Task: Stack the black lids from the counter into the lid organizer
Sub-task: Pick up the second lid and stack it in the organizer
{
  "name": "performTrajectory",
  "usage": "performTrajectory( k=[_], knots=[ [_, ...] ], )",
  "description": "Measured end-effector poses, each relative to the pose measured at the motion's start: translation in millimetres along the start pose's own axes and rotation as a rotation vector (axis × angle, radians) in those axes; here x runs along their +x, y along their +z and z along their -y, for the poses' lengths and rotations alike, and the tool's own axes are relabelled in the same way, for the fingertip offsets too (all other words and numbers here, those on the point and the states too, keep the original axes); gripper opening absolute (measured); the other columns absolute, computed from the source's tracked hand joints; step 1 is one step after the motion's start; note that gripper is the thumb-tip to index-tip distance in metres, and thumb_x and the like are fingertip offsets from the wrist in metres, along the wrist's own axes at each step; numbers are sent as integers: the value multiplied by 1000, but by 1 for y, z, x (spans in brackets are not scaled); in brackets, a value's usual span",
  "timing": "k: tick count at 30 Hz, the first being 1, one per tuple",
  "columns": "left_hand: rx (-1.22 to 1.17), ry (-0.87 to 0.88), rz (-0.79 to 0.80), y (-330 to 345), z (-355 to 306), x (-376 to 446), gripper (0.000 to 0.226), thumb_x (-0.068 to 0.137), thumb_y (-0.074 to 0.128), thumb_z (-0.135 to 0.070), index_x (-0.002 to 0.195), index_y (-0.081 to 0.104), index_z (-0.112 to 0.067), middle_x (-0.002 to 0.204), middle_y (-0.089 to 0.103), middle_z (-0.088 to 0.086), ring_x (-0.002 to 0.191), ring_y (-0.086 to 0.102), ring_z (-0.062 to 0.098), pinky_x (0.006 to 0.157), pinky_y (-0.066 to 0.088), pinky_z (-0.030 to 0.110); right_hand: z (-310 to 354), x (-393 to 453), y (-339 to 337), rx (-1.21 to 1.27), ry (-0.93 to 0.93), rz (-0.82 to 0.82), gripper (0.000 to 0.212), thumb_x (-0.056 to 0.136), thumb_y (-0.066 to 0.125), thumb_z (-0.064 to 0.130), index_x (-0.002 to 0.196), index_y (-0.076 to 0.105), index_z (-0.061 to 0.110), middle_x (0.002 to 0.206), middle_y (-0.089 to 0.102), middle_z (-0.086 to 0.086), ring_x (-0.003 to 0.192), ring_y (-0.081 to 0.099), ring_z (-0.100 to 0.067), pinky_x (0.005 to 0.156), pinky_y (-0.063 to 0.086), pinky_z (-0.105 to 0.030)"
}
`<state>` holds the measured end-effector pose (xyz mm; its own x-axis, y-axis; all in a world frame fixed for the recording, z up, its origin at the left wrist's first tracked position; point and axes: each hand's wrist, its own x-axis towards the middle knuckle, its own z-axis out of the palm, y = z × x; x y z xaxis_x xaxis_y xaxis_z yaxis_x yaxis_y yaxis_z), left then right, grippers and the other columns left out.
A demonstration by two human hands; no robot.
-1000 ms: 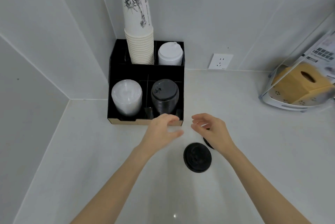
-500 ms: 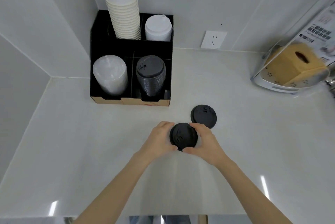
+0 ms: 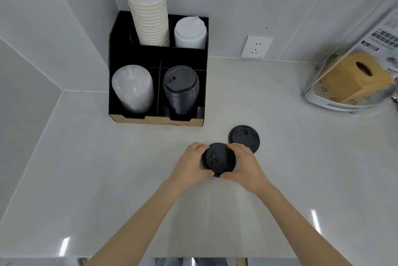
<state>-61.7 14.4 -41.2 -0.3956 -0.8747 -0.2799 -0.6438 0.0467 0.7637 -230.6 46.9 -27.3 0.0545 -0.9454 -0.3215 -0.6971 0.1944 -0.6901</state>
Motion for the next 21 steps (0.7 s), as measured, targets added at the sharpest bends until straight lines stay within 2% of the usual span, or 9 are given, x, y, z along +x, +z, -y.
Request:
performTrajectory(
  k=[3, 6, 10, 13, 17, 19, 21],
  knots=[
    [-40, 27, -47, -14, -4, 1, 68, 59, 78, -13, 121, 49, -14, 119, 50, 6, 109, 47, 18, 87, 30, 13, 12, 4, -6, 45, -27, -4, 81, 62, 79, 15, 132, 39, 15, 136, 44, -3, 126, 34, -20, 103, 29, -26],
    [-74, 62, -81, -34, -9, 1, 69, 59, 79, -13, 121, 49, -17, 118, 50, 4, 107, 48, 15, 90, 34, 18, 29, 10, -15, 70, -63, -23, 79, 60, 80, 16, 130, 43, 15, 131, 47, 0, 125, 38, -19, 108, 34, -36],
    [-90, 111, -141, -62, -15, 3, 69, 61, 79, -17, 123, 49, -19, 117, 49, 0, 105, 47, 10, 90, 35, 20, 57, 21, -31, 76, -129, -53, 77, 60, 81, 16, 128, 46, 17, 122, 44, 13, 122, 39, -14, 103, 33, -27],
    [-66, 147, -198, -87, -22, 6, 70, 61, 80, -20, 123, 48, -14, 115, 47, -2, 104, 49, 11, 87, 38, 14, 79, 31, -42, 81, -187, -96, 75, 59, 82, 18, 126, 48, 21, 122, 46, 15, 119, 42, -11, 98, 33, -20],
    [-69, 200, -329, -116, -29, 12, 71, 59, 82, -20, 122, 50, -13, 115, 50, -3, 102, 51, 11, 87, 41, 8, 103, 46, -54, 146, -243, -132, 73, 59, 82, 15, 124, 50, 23, 126, 51, 13, 115, 46, -3, 88, 29, 4],
    [-80, 211, -364, -130, -32, 16, 72, 60, 81, -22, 124, 49, -14, 118, 50, -2, 105, 50, 10, 89, 41, 11, 115, 56, -60, 170, -268, -149, 74, 59, 82, 14, 125, 49, 23, 127, 51, 11, 114, 46, -1, 88, 29, 5],
    [-91, 205, -390, -143, -34, 20, 73, 61, 80, -24, 125, 47, -14, 121, 49, -1, 107, 49, 10, 92, 43, 20, 125, 68, -63, 181, -291, -166, 77, 59, 82, 14, 127, 47, 21, 130, 50, 7, 117, 46, -4, 96, 32, -3]
  ],
)
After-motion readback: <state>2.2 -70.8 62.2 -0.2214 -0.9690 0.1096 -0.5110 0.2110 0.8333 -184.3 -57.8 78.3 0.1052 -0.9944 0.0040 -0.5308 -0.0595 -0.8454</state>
